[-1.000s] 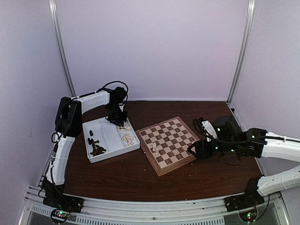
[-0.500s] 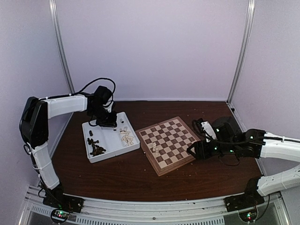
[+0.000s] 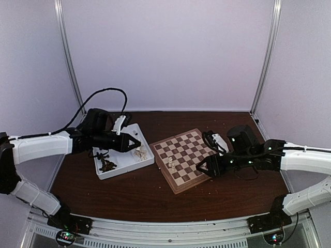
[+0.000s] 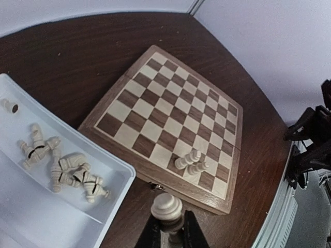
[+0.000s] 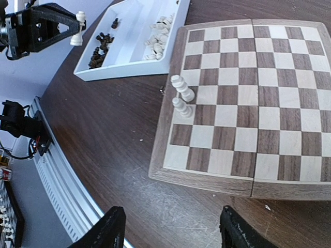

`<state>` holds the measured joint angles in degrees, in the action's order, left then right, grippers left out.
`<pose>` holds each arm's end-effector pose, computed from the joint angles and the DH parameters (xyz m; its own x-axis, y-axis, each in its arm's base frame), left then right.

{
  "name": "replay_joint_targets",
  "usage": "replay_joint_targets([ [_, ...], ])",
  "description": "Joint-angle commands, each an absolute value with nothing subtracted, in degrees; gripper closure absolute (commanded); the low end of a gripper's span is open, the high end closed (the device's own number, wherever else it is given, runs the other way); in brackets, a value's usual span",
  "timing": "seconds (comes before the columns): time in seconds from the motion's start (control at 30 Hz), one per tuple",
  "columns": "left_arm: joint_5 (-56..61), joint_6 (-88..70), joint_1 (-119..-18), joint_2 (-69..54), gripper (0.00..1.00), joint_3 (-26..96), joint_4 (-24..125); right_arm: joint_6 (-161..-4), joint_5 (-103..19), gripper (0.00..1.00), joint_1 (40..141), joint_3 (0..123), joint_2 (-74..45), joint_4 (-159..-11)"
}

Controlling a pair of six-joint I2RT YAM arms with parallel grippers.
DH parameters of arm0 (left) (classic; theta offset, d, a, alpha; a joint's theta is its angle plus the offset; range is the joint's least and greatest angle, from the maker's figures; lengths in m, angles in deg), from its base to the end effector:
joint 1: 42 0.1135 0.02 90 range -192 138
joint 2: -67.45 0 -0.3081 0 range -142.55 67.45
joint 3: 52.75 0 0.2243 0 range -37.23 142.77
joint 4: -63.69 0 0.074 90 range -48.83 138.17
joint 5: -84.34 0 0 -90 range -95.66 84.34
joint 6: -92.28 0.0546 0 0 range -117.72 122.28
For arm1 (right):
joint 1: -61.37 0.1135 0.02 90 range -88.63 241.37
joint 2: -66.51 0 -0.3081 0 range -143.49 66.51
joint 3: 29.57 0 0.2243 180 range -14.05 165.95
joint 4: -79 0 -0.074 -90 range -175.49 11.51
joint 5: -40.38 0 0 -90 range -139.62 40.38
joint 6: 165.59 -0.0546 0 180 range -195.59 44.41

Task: Set up the chess pieces on the board
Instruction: Place the chess piece on the chessboard.

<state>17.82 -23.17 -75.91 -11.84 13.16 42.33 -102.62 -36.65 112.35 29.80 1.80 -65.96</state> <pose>0.2227 -0.1759 0.2936 -0.7637 0.0385 -0.6444 0.5042 0.6590 -0.5581 0.1218 0.1698 0.2888 -0.7563 -0.2299 -0.6125 -0.5849 0.6569 0.4757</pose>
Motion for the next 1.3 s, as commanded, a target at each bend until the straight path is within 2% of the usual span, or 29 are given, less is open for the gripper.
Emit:
replay_joint_targets([
  [0.0,17.92,-18.11,-81.39,-5.95,0.96,5.7,56.99,-101.18,-30.47,0.36,113.05,33.35,0.75,-69.25],
  [0.17,10.62,-10.64,-90.88,-3.75,0.96,0.93,63.72,-100.76,-28.46,0.37,114.34,37.0,-0.17,-67.54],
  [0.37,4.11,-6.72,-96.25,-9.73,0.97,-0.58,72.94,-101.75,-29.48,0.35,114.71,42.75,-3.8,-60.73],
  [0.7,-9.07,8.76,-107.68,-26.34,0.97,8.78,77.25,-102.26,-32.73,0.34,116.04,44.33,-8.54,-58.1],
  [1.27,-5.94,7.47,-109.06,-34.14,0.92,6.5,93.96,-107.94,-31.73,0.47,115.17,41.32,-13.53,-65.28],
])
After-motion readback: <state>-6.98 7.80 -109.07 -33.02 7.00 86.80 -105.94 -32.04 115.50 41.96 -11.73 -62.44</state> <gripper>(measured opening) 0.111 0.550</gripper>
